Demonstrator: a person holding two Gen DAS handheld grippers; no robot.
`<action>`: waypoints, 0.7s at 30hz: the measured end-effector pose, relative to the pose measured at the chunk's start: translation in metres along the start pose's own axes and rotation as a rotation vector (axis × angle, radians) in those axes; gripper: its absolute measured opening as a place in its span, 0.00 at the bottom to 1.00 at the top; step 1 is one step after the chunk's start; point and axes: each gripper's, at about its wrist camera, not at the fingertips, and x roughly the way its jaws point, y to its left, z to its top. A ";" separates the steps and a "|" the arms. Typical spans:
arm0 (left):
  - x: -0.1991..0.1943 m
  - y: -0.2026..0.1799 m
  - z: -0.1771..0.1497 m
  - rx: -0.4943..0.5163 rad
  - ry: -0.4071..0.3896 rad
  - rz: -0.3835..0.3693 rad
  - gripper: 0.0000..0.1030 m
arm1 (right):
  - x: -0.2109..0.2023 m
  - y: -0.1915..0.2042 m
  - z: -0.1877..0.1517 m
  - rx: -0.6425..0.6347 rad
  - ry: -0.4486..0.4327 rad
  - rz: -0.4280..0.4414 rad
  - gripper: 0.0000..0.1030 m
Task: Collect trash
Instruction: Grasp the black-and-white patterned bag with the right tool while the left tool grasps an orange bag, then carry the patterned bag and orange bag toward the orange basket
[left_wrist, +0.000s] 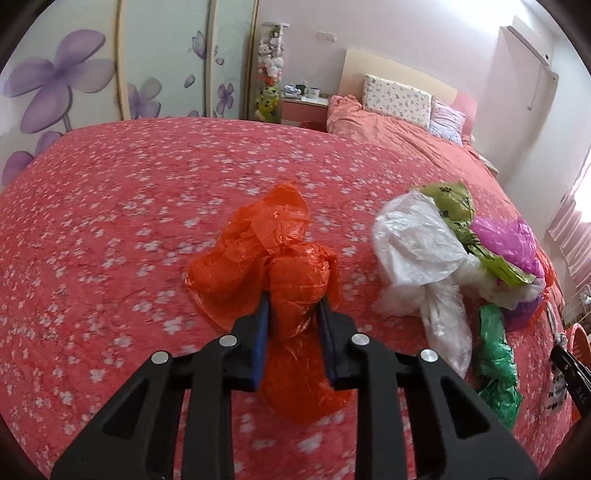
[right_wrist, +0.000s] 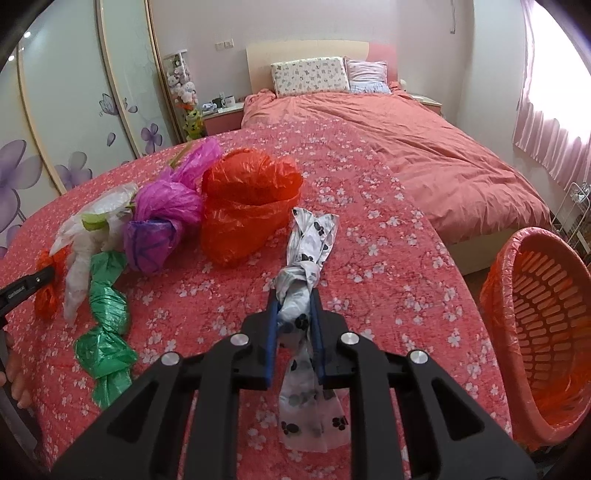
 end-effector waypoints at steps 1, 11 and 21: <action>-0.004 0.005 -0.001 -0.009 -0.003 -0.001 0.24 | -0.002 0.000 -0.001 0.002 -0.003 0.002 0.16; -0.043 -0.001 -0.010 0.002 -0.049 -0.038 0.24 | -0.037 -0.005 -0.005 0.007 -0.059 0.014 0.16; -0.079 -0.050 -0.017 0.091 -0.096 -0.131 0.24 | -0.075 -0.025 -0.007 0.035 -0.121 0.015 0.16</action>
